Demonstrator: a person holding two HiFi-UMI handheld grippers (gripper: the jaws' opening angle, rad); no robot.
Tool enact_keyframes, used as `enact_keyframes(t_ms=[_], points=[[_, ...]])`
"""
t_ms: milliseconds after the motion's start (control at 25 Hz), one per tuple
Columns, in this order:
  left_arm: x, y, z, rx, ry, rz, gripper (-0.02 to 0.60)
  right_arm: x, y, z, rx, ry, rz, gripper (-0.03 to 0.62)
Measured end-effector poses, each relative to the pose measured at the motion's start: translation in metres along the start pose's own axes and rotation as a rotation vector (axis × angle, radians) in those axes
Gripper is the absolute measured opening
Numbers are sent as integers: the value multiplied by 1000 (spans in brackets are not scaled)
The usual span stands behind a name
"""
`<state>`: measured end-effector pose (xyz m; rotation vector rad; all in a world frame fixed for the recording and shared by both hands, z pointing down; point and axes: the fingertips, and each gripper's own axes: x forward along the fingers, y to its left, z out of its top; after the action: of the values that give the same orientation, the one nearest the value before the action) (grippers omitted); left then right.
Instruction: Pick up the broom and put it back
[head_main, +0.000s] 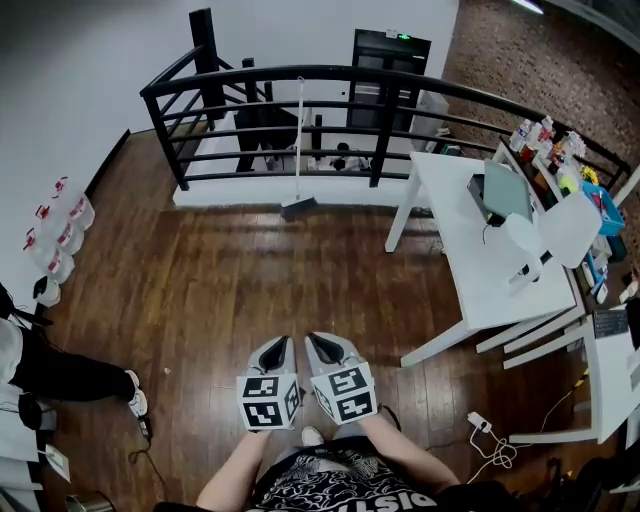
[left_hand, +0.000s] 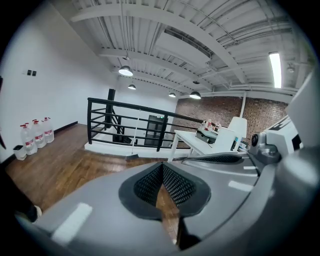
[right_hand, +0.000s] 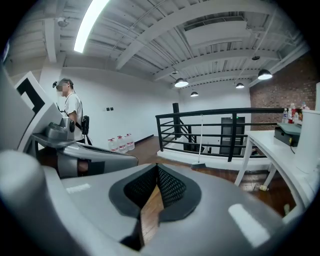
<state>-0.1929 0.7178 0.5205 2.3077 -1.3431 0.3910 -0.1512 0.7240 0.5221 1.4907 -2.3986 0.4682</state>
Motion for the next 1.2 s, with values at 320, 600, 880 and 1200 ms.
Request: enact_keyframes(t_ms=[320,600,880,1200], points=[[68,23,39,36,-15,33,5,57,-55,27,23,-36,-8,0],[165,24,104,65,-19,53,5,125,-132,82,33,-69,23,0],[268,4,164,88,-5,56,5,173,-227,128,42,-90,41,0],[352,-3,203,115,0,61,5,214,-310,157,56,-112,19,0]])
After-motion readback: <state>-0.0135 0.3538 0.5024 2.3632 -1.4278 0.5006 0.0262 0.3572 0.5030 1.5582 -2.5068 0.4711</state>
